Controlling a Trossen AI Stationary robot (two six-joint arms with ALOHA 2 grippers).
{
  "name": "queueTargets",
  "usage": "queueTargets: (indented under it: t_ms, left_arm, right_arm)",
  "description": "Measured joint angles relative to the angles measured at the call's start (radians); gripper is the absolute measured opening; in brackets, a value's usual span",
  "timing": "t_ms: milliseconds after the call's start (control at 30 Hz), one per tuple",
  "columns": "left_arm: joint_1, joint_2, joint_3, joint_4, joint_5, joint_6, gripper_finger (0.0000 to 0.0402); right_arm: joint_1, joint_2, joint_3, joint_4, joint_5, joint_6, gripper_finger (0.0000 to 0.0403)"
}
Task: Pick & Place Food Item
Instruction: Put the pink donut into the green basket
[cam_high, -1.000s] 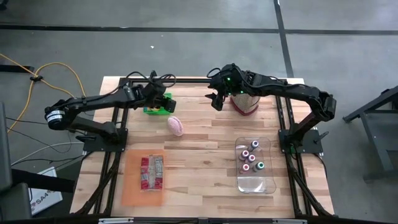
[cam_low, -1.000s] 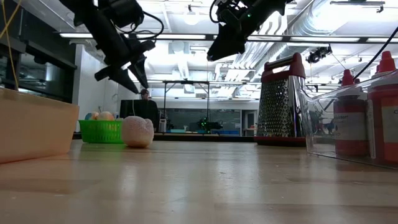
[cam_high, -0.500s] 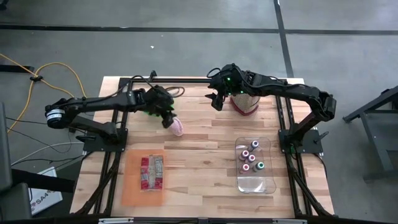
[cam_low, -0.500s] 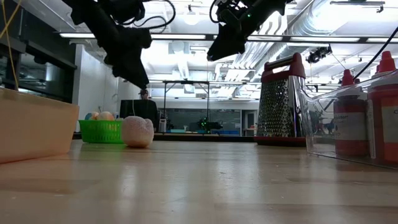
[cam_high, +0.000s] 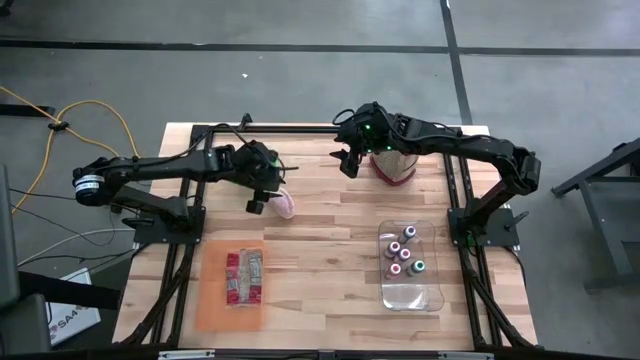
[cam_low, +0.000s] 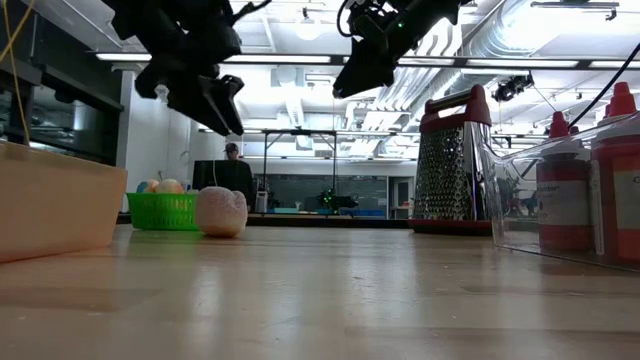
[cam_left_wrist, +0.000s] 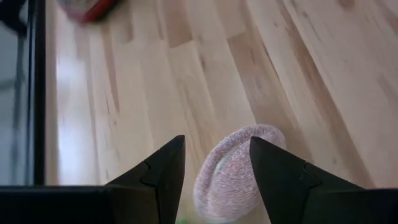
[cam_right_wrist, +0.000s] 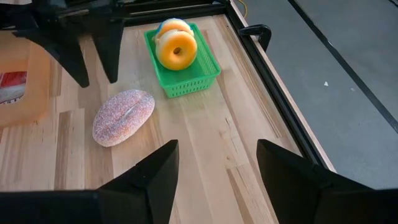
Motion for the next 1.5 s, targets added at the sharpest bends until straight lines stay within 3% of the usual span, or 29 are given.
queueTargets:
  t_ms: [100,333,533,667,833,1033,1200,1500]
  left_arm:
    - [0.007,0.000,0.000,-0.009,0.017,0.068,0.0173]
    - [0.031,0.000,0.000,-0.025,0.030,0.022,0.0173]
    - [0.035,0.000,0.002,-0.059,0.035,0.171,0.0173]
    - [0.035,0.025,0.061,-0.143,0.002,0.187,0.0173]
    - [0.032,0.121,0.230,-0.316,-0.003,0.183,0.0173]
    - [0.027,0.278,0.387,-0.490,0.013,0.306,0.0173]
    - [0.036,0.369,0.395,-0.523,0.076,0.405,0.0173]
    - [0.036,0.428,0.394,-0.507,0.068,0.408,0.0173]
  right_arm:
    - [0.000,0.000,0.000,0.000,0.000,0.000,0.0205]
    - [0.000,0.000,0.000,0.000,0.000,0.000,0.0205]
    - [0.000,0.000,0.000,0.000,0.000,0.000,0.0205]
    - [0.000,0.000,0.000,0.000,0.000,0.000,0.0205]
    - [0.000,0.000,0.000,0.001,0.000,0.000,0.0205]
    - [0.000,0.000,0.000,0.001,0.000,0.000,0.0205]
    - [0.000,0.000,0.000,0.004,0.000,0.000,0.0205]
    - [0.000,0.000,0.000,0.005,0.000,0.000,0.0205]
